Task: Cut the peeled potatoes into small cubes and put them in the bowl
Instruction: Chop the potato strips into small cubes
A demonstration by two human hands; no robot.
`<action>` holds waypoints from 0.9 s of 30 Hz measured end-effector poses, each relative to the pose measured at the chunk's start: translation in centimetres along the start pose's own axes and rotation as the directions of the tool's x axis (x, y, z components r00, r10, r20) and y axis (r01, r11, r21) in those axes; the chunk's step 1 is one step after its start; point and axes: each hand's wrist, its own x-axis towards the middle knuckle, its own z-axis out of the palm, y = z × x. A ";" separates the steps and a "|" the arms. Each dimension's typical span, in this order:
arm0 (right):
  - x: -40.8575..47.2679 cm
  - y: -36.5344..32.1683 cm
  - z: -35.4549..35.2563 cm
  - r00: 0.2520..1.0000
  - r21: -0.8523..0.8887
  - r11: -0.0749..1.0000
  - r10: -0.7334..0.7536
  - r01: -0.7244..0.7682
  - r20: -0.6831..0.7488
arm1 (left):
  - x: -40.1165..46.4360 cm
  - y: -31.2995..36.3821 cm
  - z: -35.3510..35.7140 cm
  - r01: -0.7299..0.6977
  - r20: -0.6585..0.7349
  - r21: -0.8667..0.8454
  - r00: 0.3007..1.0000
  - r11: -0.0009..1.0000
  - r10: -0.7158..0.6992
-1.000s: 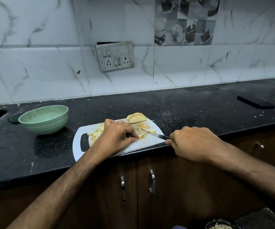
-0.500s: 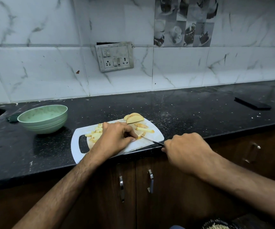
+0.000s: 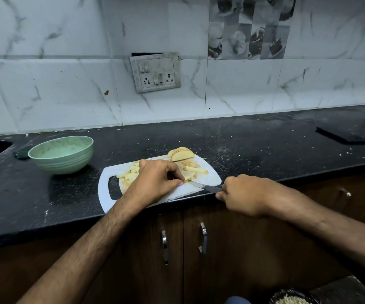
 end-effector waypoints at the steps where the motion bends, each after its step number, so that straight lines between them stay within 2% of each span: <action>1: -0.4 -0.3 0.3 0.999 -0.083 0.997 -0.014 0.010 -0.050 | 0.0 0.0 0.0 0.006 -0.002 -0.003 1.000 1.000 -0.006; 3: -1.0 -1.1 1.4 0.981 -0.290 0.956 -0.101 0.049 -0.168 | -0.1 0.1 -0.1 0.010 -0.009 0.002 1.000 1.000 -0.010; 5: -1.6 -1.7 1.9 0.963 -0.344 0.936 -0.159 0.076 -0.220 | -0.2 0.2 -0.2 0.008 -0.015 0.016 1.000 1.000 -0.008; 9: -1.4 -0.1 0.3 0.974 -0.213 0.977 -0.074 0.027 -0.216 | -0.5 0.3 -0.2 0.018 -0.052 -0.035 0.998 0.999 -0.020; 13: -1.2 -0.2 0.0 0.990 -0.064 0.997 -0.054 0.046 -0.132 | -0.5 0.2 -0.2 0.039 -0.057 -0.072 0.997 0.997 -0.043; 22: 0.0 -1.2 -0.1 0.995 0.143 0.989 -0.045 0.033 0.085 | -0.5 -0.1 -0.1 -0.025 -0.035 -0.075 0.999 0.997 0.023; 24: -0.4 -1.4 0.0 0.998 0.054 0.998 -0.037 0.034 0.046 | -0.5 -0.2 -0.2 -0.025 -0.033 -0.079 0.999 0.997 0.022; 27: -1.5 -2.0 0.6 0.987 -0.257 0.962 -0.118 0.087 -0.108 | -0.7 -0.2 -0.3 -0.024 -0.034 -0.066 0.999 0.998 0.022</action>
